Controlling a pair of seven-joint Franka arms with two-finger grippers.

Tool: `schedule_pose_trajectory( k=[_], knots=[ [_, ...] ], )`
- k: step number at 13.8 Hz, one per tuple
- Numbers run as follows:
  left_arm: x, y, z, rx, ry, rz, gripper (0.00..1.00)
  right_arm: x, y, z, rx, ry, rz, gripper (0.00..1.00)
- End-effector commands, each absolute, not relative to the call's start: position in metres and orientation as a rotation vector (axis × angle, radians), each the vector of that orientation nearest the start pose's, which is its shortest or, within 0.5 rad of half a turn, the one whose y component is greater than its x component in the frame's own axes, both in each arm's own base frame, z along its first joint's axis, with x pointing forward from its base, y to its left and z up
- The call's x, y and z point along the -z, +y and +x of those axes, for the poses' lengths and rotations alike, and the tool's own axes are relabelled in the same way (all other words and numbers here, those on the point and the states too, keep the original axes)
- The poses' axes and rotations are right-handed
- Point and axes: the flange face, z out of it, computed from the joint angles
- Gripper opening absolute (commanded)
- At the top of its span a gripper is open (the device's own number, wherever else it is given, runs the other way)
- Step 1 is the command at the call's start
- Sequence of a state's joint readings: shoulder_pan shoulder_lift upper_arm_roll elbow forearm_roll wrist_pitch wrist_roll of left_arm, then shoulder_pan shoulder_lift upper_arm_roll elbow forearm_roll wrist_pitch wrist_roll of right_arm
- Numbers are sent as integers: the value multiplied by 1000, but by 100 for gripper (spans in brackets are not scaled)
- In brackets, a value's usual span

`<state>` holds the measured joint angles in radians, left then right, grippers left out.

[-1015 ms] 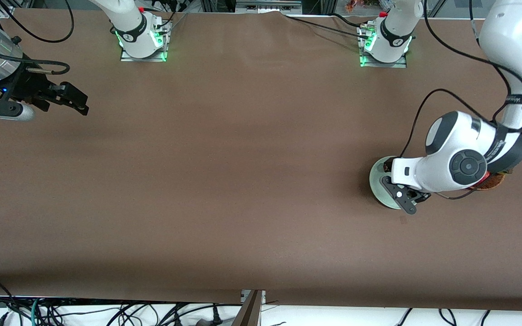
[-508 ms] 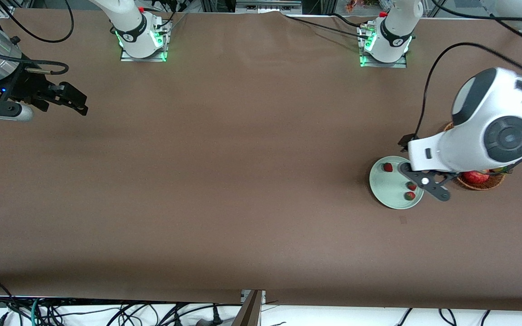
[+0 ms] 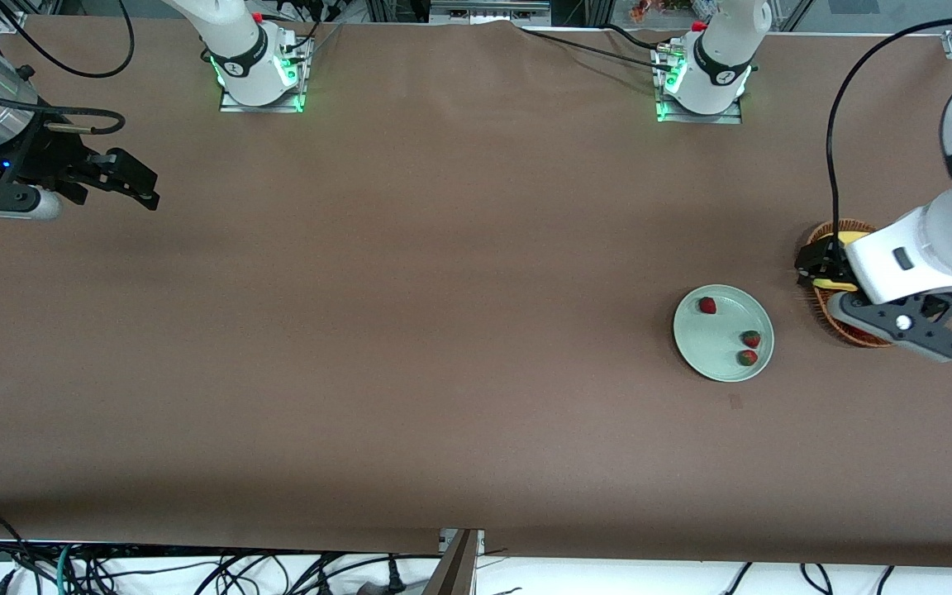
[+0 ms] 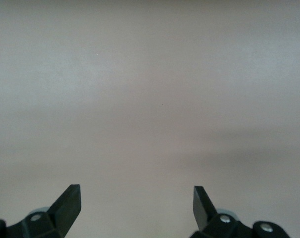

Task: Collect all strawberries into plate

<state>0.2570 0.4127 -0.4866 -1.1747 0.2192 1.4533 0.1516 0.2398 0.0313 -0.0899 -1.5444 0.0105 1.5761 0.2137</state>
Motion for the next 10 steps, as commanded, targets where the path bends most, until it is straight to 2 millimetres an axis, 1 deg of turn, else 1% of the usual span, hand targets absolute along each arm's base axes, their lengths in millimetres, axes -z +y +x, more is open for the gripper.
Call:
schedule_pose_trajectory(
  k=[1, 2, 3, 4, 5, 6, 7, 10],
  knots=[
    [-586, -43, 629, -37, 222, -3163, 100, -626, 82, 556, 14, 65, -3140, 100],
    [-584, -32, 620, -15, 166, -3204, 100, -626, 82, 556, 17, 65, -3140, 100],
    [-578, -27, 607, -18, 143, -3204, 100, -626, 82, 556, 15, 67, -3140, 100],
    [-579, -30, 590, 3, 148, -3177, 100, -625, 82, 557, 10, 67, -3140, 100],
    [-572, -27, 573, -5, 111, -3141, 100, -625, 82, 557, 10, 65, -3140, 100],
    [-569, -28, 565, 13, 64, -3125, 100, -626, 82, 556, 14, 65, -3140, 100],
    [-568, -27, 564, 11, 33, -3125, 100, -626, 82, 557, 15, 65, -3140, 100],
    [-570, -30, 564, 15, 39, -3130, 100, -626, 82, 556, 14, 65, -3140, 100]
  ],
)
